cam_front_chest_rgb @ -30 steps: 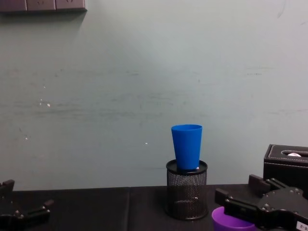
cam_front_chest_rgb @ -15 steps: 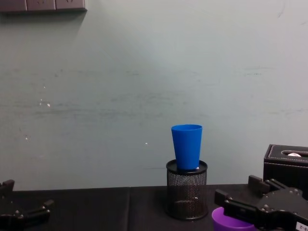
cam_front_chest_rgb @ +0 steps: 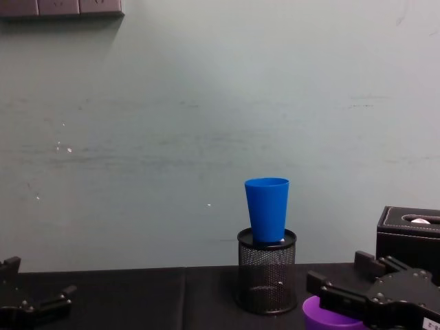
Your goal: Pick up one cup with a gripper and tap it against the other cup.
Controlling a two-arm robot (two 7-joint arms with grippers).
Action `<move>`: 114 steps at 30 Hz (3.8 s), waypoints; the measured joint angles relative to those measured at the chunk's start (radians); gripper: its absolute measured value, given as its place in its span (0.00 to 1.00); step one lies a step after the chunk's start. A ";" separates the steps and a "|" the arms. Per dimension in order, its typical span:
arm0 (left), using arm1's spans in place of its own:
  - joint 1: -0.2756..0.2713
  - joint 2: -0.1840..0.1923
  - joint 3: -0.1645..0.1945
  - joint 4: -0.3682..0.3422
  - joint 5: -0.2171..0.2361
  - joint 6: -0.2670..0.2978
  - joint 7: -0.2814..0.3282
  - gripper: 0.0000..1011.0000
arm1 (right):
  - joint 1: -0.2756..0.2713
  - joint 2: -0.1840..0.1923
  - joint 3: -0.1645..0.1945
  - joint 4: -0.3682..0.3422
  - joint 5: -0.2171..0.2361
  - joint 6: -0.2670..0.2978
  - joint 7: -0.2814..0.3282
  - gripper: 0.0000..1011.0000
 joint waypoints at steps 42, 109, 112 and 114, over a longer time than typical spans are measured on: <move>0.000 0.000 0.000 0.000 0.000 0.000 0.000 1.00 | 0.003 -0.009 0.024 0.006 -0.005 0.004 -0.049 0.99; 0.000 0.000 0.000 0.000 0.000 0.000 0.000 1.00 | 0.089 -0.112 0.134 0.224 -0.175 -0.003 -0.192 0.99; 0.000 0.000 0.000 0.000 0.000 0.000 0.000 1.00 | 0.097 -0.119 0.131 0.238 -0.182 -0.003 -0.193 0.99; 0.000 0.000 0.000 0.000 0.000 0.000 0.000 1.00 | 0.104 -0.123 0.129 0.245 -0.183 -0.004 -0.192 0.99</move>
